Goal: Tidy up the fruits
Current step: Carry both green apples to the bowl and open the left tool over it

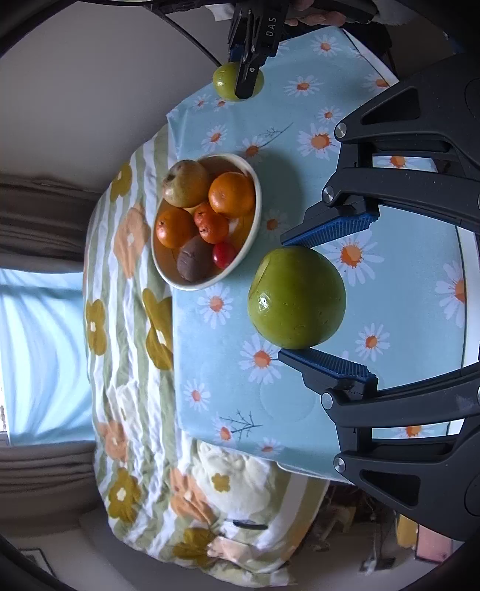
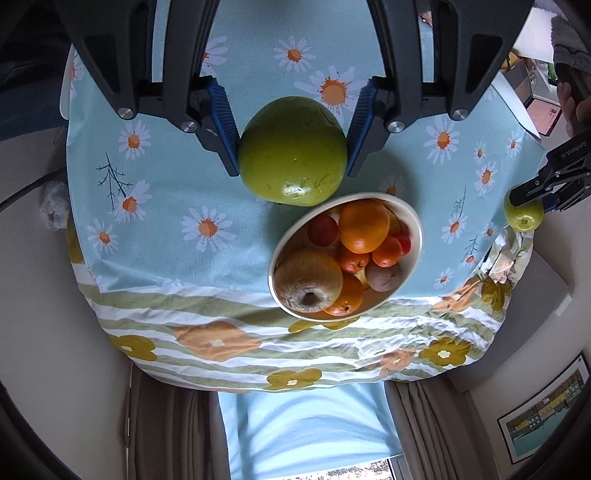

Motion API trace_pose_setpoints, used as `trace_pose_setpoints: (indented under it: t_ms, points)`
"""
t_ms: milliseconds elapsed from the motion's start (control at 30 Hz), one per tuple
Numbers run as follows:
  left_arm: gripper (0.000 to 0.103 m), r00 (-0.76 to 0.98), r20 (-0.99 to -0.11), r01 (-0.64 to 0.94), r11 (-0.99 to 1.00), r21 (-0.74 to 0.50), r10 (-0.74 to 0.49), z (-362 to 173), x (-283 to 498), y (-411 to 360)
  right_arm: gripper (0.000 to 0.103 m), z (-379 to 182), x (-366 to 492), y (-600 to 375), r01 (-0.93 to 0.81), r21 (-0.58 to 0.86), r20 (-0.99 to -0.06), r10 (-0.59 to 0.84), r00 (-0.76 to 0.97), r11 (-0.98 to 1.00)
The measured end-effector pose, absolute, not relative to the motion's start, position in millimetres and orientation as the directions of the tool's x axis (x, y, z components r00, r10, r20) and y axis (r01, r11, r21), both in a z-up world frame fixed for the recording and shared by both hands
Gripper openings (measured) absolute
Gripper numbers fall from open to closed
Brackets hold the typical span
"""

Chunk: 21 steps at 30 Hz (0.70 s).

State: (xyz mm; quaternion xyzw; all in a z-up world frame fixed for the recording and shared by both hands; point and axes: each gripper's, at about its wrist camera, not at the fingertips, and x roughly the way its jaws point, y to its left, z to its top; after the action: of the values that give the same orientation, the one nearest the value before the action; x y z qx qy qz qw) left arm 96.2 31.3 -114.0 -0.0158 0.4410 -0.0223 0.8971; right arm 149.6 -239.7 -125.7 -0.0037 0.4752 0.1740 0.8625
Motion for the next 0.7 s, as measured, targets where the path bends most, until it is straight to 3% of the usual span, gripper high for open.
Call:
trace_pose_setpoints:
  t_ms: [367,700]
  points:
    - [0.059,0.650,-0.748,0.103,0.991,-0.083,-0.130,-78,132,23,0.051,-91,153,-212,-0.361,0.168,-0.795,0.343,0.501,0.917]
    - [0.059,0.619,-0.759,0.209,0.974,-0.085,-0.199,-85,202,24,0.051,-93,181,-185,-0.332,0.184,-0.798,0.337,0.500,0.925]
